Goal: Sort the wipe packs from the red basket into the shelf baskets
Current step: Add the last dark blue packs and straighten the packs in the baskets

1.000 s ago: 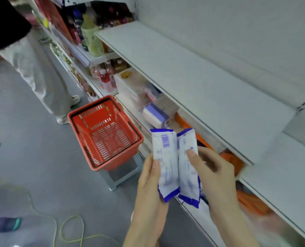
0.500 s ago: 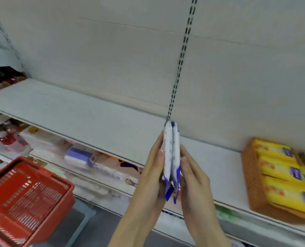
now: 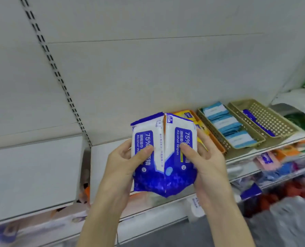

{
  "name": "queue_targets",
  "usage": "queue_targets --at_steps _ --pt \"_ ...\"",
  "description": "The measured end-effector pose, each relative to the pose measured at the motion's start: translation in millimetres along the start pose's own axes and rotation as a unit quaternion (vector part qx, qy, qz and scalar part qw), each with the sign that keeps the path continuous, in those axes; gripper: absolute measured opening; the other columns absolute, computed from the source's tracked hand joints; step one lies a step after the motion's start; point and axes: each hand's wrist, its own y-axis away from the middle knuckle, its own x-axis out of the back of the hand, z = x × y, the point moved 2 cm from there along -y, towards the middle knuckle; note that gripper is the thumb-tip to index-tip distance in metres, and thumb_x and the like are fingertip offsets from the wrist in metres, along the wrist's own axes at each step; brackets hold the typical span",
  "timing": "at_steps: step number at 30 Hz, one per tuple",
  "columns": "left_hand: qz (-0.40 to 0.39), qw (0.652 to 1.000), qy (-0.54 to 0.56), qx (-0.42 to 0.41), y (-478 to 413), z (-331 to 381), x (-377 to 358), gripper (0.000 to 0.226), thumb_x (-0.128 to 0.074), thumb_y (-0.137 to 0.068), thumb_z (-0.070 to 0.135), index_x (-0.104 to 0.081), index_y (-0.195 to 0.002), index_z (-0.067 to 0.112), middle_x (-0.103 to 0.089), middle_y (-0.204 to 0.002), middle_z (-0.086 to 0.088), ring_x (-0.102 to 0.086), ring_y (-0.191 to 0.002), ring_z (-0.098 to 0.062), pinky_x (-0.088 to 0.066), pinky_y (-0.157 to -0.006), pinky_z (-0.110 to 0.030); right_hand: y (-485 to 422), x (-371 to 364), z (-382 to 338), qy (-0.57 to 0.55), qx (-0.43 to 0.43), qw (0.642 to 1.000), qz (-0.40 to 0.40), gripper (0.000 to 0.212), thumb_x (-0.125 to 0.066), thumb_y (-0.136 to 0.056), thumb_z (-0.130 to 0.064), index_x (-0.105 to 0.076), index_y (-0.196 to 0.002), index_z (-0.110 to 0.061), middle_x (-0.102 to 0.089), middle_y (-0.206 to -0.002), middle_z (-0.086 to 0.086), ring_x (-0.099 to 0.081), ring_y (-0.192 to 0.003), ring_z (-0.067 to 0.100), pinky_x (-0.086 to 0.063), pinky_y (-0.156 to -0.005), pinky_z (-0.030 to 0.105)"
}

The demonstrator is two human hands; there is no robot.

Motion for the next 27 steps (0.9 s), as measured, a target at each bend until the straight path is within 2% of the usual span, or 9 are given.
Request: queue_targets --at_steps 3,6,10,13,15,18,20,24,27 --pt "-0.011 1.000 -0.022 0.000 -17 -10 -35 0.047 -0.072 -0.059 0.027 -0.061 -0.103 0.014 -0.075 -0.091 -0.010 -0.073 -0.076 -0.022 -0.060 -0.055 -0.031 -11 47 -28 0.048 0.021 0.998 0.045 0.046 -0.071 -0.069 -0.022 -0.062 -0.115 -0.023 -0.074 -0.100 0.000 -0.072 -0.091 0.018 -0.061 -0.066 0.035" --pt "-0.033 0.999 -0.027 -0.003 -32 -24 -82 0.040 -0.068 -0.072 0.022 -0.058 -0.109 0.011 -0.074 -0.093 -0.013 -0.073 -0.073 -0.023 -0.057 -0.051 -0.028 -32 96 -49 0.024 0.039 0.994 0.097 0.031 -0.069 -0.079 -0.017 -0.061 -0.108 -0.021 -0.074 -0.096 0.001 -0.073 -0.085 0.017 -0.060 -0.064 0.034" --pt "-0.031 0.999 -0.018 -0.008 -53 -53 -154 0.030 -0.062 -0.084 0.013 -0.058 -0.114 0.008 -0.073 -0.099 -0.015 -0.072 -0.074 -0.022 -0.058 -0.054 -0.029 -67 164 -76 -0.010 0.016 0.992 0.128 0.018 -0.063 -0.087 -0.013 -0.061 -0.103 -0.021 -0.075 -0.092 0.003 -0.073 -0.078 0.017 -0.059 -0.066 0.037" --pt "-0.022 1.000 0.004 0.003 -68 -75 -214 0.020 -0.058 -0.089 0.013 -0.059 -0.109 0.010 -0.075 -0.093 -0.011 -0.072 -0.068 -0.018 -0.058 -0.052 -0.028 -91 214 -103 -0.020 0.004 0.993 0.113 0.018 -0.060 -0.089 -0.013 -0.063 -0.106 -0.019 -0.075 -0.090 0.003 -0.073 -0.077 0.017 -0.058 -0.067 0.037" --pt "-0.012 1.000 0.010 0.010 -78 -87 -251 0.018 -0.056 -0.090 0.015 -0.060 -0.107 0.011 -0.075 -0.092 -0.007 -0.072 -0.070 -0.015 -0.059 -0.054 -0.027 -107 247 -120 -0.023 0.002 0.994 0.109 0.018 -0.058 -0.090 -0.011 -0.064 -0.104 -0.020 -0.076 -0.088 0.003 -0.073 -0.074 0.017 -0.059 -0.062 0.035" --pt "0.010 1.000 0.004 0.009 -91 -102 -297 0.016 -0.057 -0.090 0.019 -0.060 -0.106 0.014 -0.075 -0.088 0.000 -0.072 -0.075 -0.013 -0.058 -0.054 -0.025 -131 290 -140 -0.008 -0.005 0.997 0.071 0.038 -0.060 -0.086 -0.004 -0.059 -0.121 -0.017 -0.073 -0.103 0.011 -0.073 -0.084 0.025 -0.060 -0.062 0.037" --pt "0.016 1.000 -0.005 0.017 -100 -111 -320 0.014 -0.058 -0.090 0.019 -0.060 -0.104 0.016 -0.075 -0.086 0.002 -0.073 -0.076 -0.013 -0.058 -0.054 -0.026 -145 315 -147 0.008 -0.027 0.999 0.036 0.051 -0.064 -0.082 -0.001 -0.054 -0.127 -0.023 -0.070 -0.109 0.013 -0.071 -0.092 0.029 -0.060 -0.063 0.036" --pt "0.030 0.998 -0.048 0.029 -123 -123 -345 0.018 -0.061 -0.087 0.021 -0.058 -0.105 0.017 -0.075 -0.087 -0.002 -0.073 -0.076 -0.017 -0.057 -0.050 -0.026 -167 352 -147 0.028 -0.082 0.996 -0.019 0.054 -0.065 -0.079 -0.002 -0.055 -0.125 -0.029 -0.072 -0.107 0.009 -0.070 -0.095 0.029 -0.061 -0.068 0.040" --pt "0.055 0.996 -0.069 0.031 -153 -136 -356 0.014 -0.064 -0.087 0.015 -0.059 -0.100 0.018 -0.075 -0.086 -0.006 -0.072 -0.066 -0.015 -0.055 -0.048 -0.025 -190 383 -138 0.053 -0.100 0.993 0.038 0.047 -0.070 -0.073 -0.007 -0.061 -0.118 -0.016 -0.073 -0.101 0.011 -0.072 -0.088 0.027 -0.060 -0.065 0.034"
